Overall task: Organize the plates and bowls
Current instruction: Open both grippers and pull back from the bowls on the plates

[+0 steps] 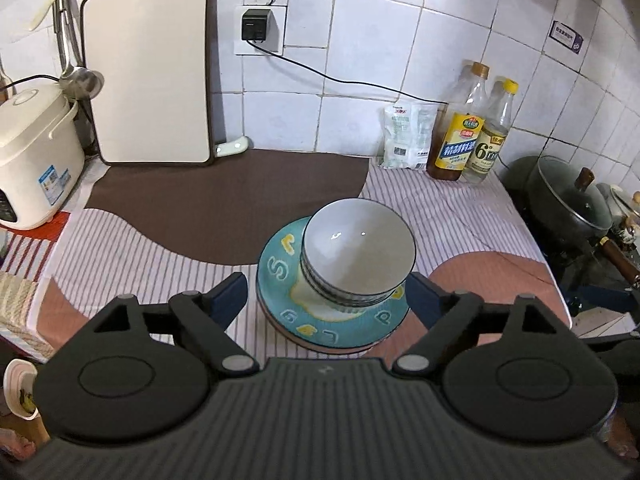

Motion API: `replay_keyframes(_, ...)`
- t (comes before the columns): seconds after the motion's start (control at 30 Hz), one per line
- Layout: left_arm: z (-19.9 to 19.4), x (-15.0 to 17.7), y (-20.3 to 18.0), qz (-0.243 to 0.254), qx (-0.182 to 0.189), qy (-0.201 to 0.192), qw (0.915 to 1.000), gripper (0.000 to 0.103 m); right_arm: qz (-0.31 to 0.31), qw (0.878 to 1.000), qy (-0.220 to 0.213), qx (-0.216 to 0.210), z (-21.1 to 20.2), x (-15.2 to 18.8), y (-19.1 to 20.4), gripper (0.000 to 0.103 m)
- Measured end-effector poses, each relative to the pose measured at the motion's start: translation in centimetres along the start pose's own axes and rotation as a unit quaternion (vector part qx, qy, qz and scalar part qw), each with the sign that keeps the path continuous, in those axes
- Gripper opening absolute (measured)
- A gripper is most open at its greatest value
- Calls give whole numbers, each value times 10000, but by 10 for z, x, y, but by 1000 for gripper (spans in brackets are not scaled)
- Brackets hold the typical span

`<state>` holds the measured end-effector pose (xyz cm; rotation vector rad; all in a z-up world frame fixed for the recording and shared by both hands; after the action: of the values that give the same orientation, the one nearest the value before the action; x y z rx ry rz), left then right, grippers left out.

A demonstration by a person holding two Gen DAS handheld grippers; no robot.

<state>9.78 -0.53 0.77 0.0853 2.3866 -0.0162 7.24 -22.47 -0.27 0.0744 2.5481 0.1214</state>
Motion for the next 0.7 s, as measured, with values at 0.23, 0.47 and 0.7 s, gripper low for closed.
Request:
replay_keyframes(0.23,-17,8,2,125,-216,-116,9996,91,129,9997,-224,-9,-24,4,4,103)
replay_keyframes(0.47,-30,14,4,160,-237,-343,9990,93,238,9988,-414,-83,-38,8,1,103)
replay_keyframes(0.7,-33,20,1,259,-366,-436,9980,94,62,9988,-487,43,-40,11,4,103)
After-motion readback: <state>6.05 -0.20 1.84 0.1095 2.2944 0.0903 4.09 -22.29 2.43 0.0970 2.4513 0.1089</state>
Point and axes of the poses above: each gripper's, at about its wrist camera, not at the fingertips, and z roughly the way its jaws point, y to its left, x to its underside, the point moved 4 cm from there along z, roughly the way its jaws point, and after that the axes turned 14 degrees about -x, right-handed, at the moved point
